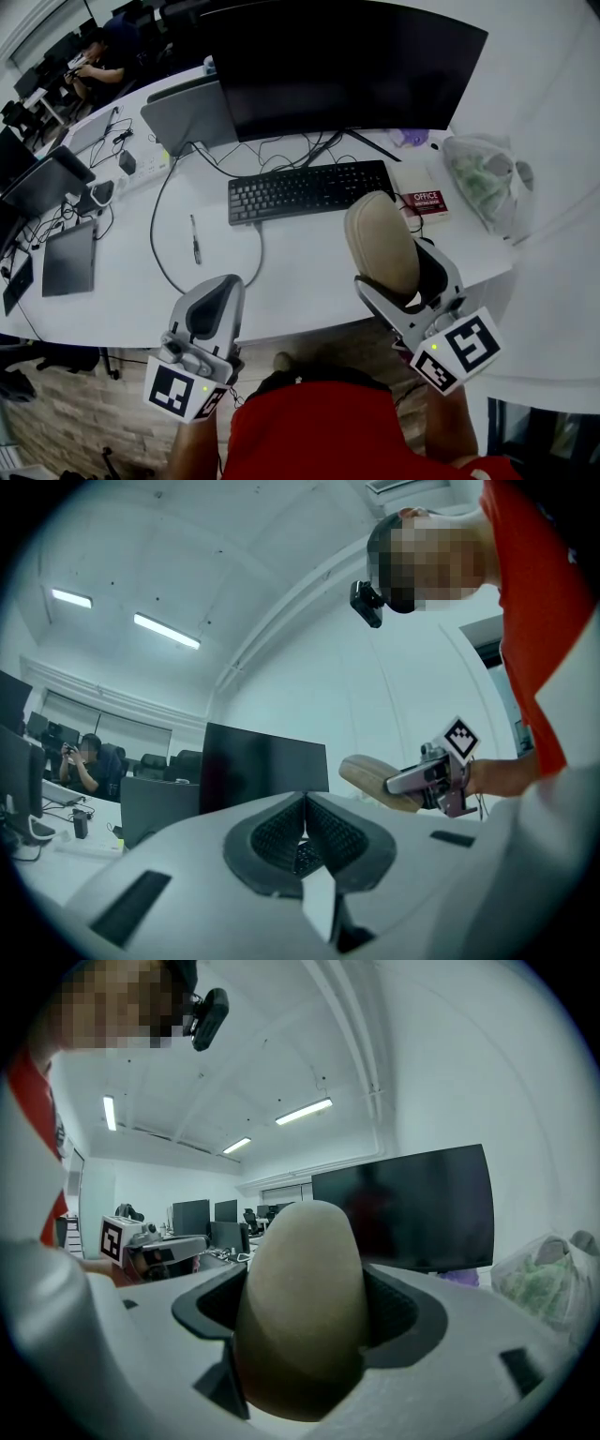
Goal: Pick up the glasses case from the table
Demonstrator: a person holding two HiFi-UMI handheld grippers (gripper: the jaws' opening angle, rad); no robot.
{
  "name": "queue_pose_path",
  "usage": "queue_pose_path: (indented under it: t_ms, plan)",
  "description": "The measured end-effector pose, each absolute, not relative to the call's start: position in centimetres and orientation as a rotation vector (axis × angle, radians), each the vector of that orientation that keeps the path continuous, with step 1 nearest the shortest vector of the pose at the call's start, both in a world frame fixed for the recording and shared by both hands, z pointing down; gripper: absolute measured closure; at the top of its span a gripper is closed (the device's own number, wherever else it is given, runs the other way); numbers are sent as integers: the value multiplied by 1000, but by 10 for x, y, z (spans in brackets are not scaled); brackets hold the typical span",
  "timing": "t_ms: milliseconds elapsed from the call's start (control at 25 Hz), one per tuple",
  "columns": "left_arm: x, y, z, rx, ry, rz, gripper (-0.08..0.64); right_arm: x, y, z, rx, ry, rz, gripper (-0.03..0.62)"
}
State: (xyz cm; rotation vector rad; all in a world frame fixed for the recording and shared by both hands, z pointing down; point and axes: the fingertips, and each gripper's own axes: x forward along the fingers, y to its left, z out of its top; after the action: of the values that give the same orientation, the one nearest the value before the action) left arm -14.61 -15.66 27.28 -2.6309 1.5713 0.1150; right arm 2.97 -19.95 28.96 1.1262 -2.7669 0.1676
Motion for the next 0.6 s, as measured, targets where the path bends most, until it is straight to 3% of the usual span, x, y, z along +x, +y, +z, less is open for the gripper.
queue_pose_path:
  t_ms: [600]
  plan:
    - [-145, -162, 280, -2641, 1588, 110, 549, 26, -203, 297, 1097, -2797, 187, 215]
